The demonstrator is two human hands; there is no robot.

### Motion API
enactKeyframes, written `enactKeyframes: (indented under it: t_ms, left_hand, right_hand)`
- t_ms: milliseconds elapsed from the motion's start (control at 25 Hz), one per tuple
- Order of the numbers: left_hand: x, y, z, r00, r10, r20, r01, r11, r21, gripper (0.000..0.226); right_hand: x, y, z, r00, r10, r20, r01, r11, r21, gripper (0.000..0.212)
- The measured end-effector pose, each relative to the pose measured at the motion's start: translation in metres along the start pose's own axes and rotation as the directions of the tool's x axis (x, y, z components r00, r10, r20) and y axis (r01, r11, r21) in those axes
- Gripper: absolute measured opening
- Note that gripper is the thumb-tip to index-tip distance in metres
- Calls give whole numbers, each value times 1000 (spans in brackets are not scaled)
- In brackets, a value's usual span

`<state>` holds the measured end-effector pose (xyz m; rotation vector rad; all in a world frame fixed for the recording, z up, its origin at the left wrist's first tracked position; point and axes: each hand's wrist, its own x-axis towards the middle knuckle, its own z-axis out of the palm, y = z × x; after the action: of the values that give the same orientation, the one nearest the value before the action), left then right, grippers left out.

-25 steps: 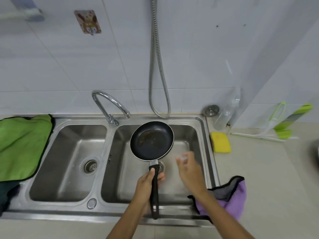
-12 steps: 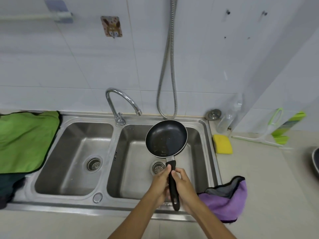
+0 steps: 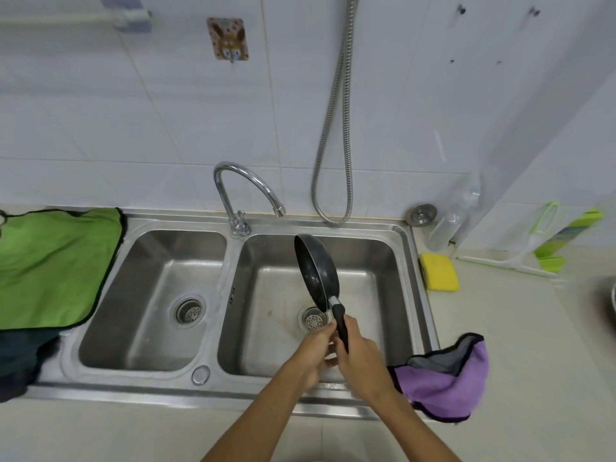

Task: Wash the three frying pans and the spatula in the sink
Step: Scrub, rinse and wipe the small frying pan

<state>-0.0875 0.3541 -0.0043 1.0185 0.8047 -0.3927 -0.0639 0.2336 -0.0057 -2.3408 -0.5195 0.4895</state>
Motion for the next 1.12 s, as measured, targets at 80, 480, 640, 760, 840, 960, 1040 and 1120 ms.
enactKeyframes:
  t_ms: [80, 480, 640, 760, 840, 960, 1040, 1120]
  left_hand:
    - [4, 4, -3, 1000, -4, 23, 2, 998, 59, 38]
    - [42, 146, -123, 568, 798, -201, -56, 281, 958, 34]
    - [72, 222, -154, 661, 750, 2, 196, -176, 965, 63]
    - [81, 226, -162, 682, 732, 3, 219, -208, 953, 56]
    - [82, 206, -160, 595, 802, -52, 222, -101, 970, 46]
    - [74, 142, -170, 686, 705, -179, 261, -8, 965, 51]
    - [69, 126, -183, 769, 619, -159, 256, -70, 964, 64]
    - [67, 133, -181, 794, 569, -214, 272, -18, 962, 55]
  right_hand:
    - [2, -3, 1, 999, -14, -30, 14, 1000, -2, 39]
    - [10, 12, -21, 981, 188, 39, -190, 922, 337, 26]
    - [15, 0, -25, 962, 205, 178, -272, 726, 632, 25]
    - [20, -10, -29, 958, 177, 227, -285, 692, 663, 16]
    - [24, -15, -28, 954, 167, 248, -292, 697, 655, 11]
    - [29, -23, -22, 943, 157, 295, -318, 691, 649, 16]
    - [35, -24, -17, 928, 194, 318, -359, 692, 626, 17]
    - [37, -24, -13, 917, 235, 323, -391, 692, 607, 18]
